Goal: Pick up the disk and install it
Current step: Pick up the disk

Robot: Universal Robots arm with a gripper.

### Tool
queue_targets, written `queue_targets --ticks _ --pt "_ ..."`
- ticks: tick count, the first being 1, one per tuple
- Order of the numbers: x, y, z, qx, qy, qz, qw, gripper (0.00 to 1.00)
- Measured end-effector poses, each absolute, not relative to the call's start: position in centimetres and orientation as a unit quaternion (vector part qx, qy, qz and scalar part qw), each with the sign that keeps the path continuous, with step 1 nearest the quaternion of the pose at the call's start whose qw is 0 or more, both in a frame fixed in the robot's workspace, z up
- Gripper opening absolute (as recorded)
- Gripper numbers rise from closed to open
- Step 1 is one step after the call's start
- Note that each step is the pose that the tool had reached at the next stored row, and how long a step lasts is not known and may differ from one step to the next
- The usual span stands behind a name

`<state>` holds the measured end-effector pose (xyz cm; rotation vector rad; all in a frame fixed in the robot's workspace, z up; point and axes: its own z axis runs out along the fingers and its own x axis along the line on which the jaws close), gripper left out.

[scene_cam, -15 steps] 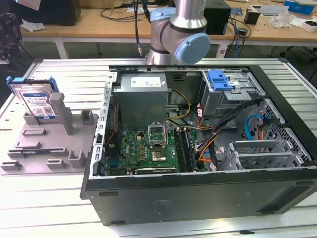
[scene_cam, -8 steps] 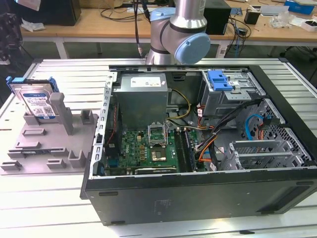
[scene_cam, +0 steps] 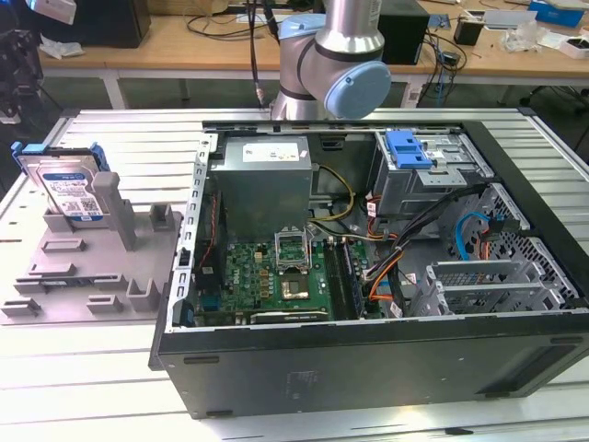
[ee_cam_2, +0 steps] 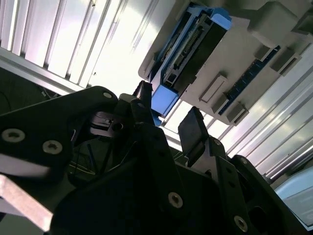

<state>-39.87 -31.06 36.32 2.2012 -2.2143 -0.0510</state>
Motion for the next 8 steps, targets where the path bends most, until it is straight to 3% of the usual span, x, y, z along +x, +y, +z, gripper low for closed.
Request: queue_targets --ticks 8 --pt "-40.12 -31.07 35.40 0.705 -0.709 -0.016 0.009 0.49"
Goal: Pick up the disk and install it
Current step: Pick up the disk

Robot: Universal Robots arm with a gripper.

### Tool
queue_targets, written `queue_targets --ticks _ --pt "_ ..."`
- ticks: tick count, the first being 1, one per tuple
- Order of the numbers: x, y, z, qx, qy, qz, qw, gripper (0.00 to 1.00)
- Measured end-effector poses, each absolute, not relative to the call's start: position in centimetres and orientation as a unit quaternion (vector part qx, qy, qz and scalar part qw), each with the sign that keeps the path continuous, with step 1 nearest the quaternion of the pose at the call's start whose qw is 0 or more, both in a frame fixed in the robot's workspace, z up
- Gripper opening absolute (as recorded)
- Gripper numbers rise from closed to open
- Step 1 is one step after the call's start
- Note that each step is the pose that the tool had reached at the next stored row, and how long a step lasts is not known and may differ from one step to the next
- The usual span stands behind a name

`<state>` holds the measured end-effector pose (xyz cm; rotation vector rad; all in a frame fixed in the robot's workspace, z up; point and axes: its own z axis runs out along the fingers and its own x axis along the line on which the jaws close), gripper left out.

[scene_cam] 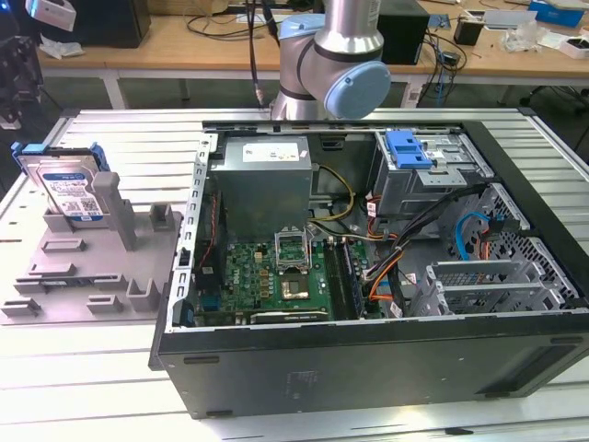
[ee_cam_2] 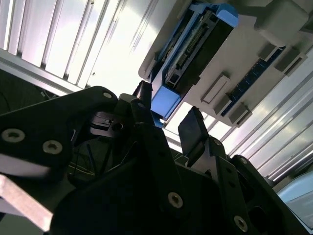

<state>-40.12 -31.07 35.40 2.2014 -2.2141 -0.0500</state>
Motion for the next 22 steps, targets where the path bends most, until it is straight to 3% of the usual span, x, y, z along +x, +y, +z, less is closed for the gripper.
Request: queue_targets --ticks 22 --pt "-40.6 -31.3 33.3 0.705 -0.709 -0.015 0.010 0.49"
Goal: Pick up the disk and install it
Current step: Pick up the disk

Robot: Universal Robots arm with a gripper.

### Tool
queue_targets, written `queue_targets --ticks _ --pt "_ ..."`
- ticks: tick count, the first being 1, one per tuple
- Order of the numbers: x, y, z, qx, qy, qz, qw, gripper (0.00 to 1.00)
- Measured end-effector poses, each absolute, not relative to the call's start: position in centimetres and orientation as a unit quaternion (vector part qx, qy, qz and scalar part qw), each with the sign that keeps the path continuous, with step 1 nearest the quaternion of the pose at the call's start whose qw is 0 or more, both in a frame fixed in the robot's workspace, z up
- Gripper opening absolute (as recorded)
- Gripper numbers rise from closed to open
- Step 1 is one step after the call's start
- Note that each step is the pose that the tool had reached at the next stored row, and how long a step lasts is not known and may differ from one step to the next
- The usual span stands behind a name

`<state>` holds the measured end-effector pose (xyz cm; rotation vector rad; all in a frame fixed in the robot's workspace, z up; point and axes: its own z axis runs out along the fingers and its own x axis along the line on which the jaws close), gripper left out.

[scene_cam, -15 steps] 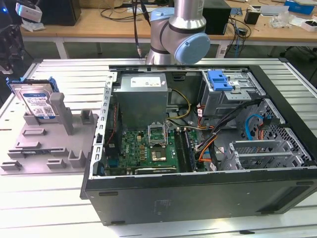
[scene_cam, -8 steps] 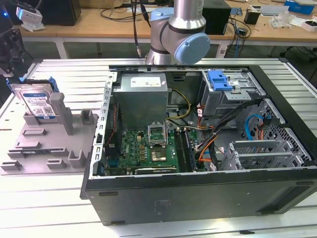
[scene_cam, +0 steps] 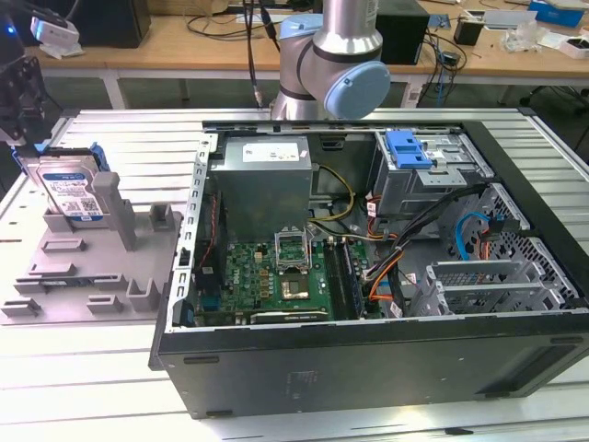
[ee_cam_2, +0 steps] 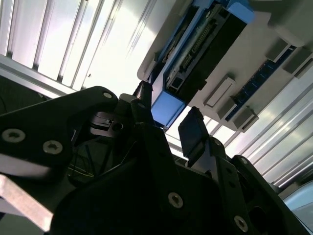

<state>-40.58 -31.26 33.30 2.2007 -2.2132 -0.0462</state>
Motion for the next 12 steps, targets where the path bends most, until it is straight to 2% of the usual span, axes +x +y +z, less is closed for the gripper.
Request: queue_targets --ticks 12 --pt "-40.60 -31.61 32.78 0.705 -0.709 -0.014 0.011 0.49"
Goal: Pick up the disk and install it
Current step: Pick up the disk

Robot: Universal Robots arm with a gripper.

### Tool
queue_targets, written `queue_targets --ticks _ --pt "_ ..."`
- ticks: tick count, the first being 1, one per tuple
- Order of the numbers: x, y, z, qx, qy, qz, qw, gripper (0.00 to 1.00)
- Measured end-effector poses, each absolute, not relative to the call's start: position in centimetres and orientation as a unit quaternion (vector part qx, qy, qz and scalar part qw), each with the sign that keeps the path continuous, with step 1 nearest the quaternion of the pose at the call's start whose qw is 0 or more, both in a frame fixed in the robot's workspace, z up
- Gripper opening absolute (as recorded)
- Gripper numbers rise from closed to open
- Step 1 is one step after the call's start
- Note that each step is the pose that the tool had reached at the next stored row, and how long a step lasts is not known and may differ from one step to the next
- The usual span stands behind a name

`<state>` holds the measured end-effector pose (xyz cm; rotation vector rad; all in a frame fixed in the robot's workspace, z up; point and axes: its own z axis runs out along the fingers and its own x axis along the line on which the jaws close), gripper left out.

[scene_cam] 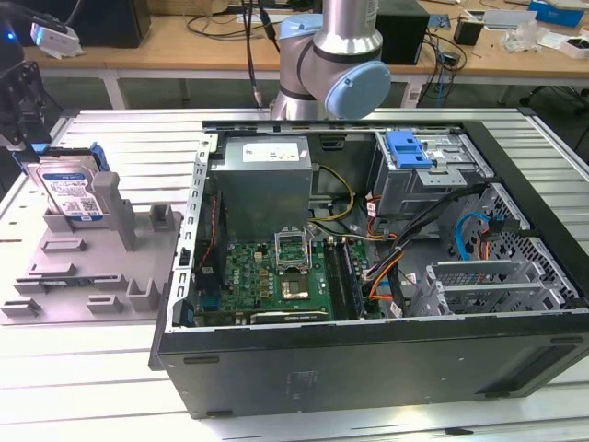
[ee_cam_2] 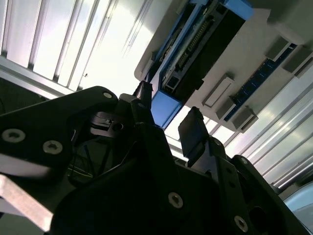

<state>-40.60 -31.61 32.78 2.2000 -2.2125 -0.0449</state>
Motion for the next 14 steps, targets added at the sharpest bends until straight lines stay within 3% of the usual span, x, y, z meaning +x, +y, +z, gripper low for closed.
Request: queue_targets --ticks 14 --pt "-40.4 -31.6 31.5 0.705 -0.709 -0.014 0.011 0.49"
